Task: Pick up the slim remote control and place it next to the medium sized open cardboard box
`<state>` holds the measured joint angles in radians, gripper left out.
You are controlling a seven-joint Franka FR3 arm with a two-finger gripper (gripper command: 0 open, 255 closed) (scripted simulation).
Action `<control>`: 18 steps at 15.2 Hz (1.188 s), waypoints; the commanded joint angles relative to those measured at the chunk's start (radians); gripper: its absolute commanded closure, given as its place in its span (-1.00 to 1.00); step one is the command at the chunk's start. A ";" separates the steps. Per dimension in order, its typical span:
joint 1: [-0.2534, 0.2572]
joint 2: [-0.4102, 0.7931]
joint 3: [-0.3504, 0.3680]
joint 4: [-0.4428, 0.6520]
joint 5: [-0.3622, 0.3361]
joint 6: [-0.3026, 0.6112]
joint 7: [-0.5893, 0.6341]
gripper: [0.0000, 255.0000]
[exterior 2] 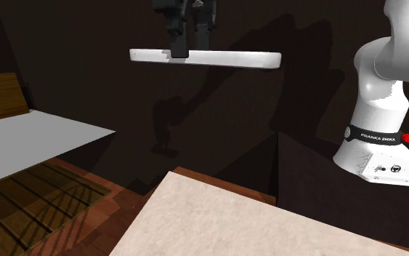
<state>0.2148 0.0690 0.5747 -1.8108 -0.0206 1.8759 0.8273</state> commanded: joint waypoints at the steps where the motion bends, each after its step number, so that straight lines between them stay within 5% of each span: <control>1: 0.017 -0.037 0.018 -0.037 0.020 0.006 0.031 1.00; 11: 0.107 -0.179 0.110 -0.165 0.111 0.024 0.182 1.00; 18: 0.109 -0.156 0.118 -0.241 0.099 0.118 0.190 1.00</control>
<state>0.3228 -0.0906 0.6904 -2.0389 0.0801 1.9780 1.0142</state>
